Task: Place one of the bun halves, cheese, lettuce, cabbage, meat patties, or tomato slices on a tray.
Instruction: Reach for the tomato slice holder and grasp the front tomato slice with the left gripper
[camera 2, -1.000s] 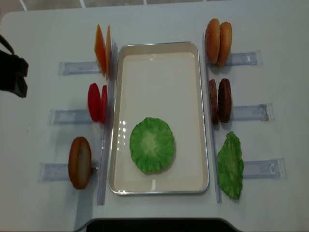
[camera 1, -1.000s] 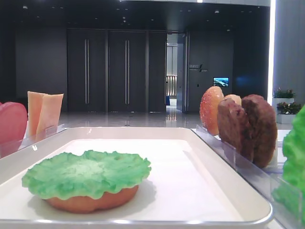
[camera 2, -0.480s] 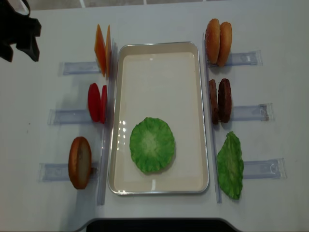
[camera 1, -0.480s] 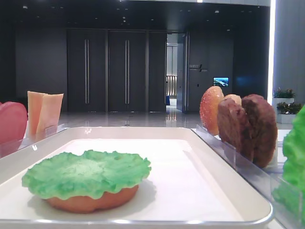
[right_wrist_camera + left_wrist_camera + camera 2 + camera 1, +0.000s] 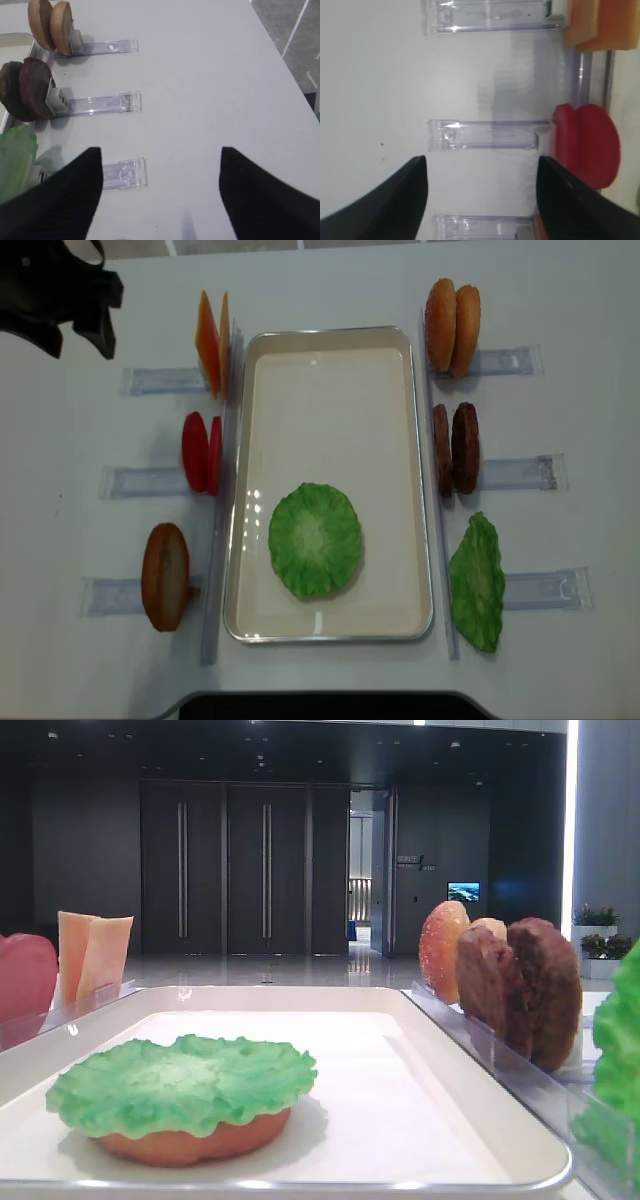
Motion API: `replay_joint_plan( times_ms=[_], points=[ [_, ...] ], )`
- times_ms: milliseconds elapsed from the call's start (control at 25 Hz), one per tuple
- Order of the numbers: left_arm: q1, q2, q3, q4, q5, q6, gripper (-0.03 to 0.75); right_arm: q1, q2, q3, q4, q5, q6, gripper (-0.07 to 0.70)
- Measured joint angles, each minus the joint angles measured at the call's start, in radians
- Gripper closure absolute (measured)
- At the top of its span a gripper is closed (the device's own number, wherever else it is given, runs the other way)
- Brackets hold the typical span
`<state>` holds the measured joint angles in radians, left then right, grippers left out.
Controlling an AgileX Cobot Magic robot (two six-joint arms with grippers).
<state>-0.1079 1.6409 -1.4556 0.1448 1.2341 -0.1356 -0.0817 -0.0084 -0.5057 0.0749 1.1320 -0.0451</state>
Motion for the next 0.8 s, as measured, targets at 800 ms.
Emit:
replay_joint_plan(
  times_ms=[800],
  points=[
    [-0.343,0.080,0.007,-0.021,-0.002,-0.292,0.195,0.000,0.000,0.000,0.000,0.000,0.000,0.160]
  ],
)
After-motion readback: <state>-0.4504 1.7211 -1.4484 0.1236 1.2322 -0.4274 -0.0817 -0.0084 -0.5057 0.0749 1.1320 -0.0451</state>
